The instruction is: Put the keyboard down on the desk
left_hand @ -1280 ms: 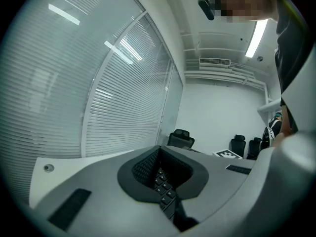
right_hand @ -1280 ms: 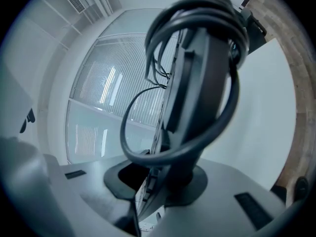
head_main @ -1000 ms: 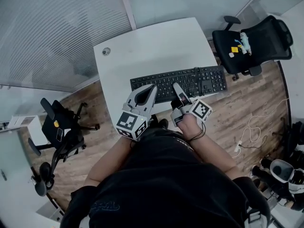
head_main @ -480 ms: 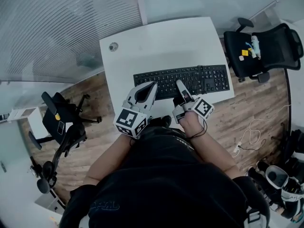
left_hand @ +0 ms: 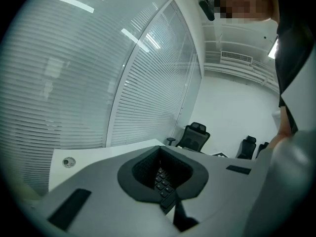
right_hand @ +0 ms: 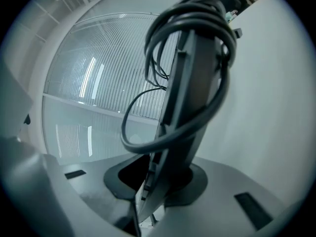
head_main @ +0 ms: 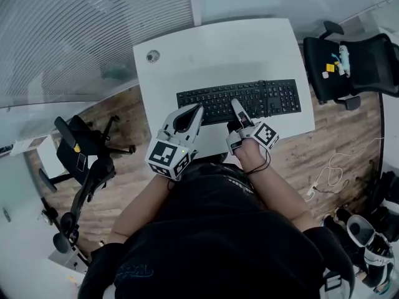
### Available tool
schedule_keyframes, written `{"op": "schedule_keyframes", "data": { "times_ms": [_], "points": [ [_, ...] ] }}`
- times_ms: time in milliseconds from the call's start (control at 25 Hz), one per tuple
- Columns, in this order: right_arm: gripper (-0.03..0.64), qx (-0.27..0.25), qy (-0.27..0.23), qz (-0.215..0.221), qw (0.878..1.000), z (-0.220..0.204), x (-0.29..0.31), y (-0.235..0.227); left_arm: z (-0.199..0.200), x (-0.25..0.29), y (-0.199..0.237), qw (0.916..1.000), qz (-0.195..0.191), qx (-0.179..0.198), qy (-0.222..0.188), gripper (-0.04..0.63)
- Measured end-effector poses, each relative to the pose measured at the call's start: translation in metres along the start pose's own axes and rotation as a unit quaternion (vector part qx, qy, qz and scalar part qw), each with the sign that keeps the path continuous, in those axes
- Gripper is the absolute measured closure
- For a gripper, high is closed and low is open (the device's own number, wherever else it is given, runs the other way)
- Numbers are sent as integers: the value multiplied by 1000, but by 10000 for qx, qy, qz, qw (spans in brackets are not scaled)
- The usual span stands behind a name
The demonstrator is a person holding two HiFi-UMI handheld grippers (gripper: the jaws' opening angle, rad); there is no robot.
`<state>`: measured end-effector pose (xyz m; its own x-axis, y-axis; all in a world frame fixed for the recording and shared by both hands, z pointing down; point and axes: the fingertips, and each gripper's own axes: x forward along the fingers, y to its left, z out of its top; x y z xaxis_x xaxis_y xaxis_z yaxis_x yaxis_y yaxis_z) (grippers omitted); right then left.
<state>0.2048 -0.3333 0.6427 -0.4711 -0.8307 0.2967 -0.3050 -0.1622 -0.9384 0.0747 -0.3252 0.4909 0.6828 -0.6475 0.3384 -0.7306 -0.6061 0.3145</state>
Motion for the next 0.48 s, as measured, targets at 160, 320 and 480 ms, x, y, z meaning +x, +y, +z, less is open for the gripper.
{"op": "schedule_keyframes", "data": {
  "times_ms": [160, 320, 480],
  "points": [
    [520, 165, 29, 66, 9998, -6, 17, -9, -4, 5, 14, 9999, 15, -61, 95, 580],
    [520, 294, 74, 94, 9995, -12, 31, -21, -8, 10, 27, 9997, 45, -135, 177, 580],
    [522, 445, 109, -28, 9989, -14, 41, -40, -14, 17, 35, 9994, 57, -213, 279, 580]
  ]
}}
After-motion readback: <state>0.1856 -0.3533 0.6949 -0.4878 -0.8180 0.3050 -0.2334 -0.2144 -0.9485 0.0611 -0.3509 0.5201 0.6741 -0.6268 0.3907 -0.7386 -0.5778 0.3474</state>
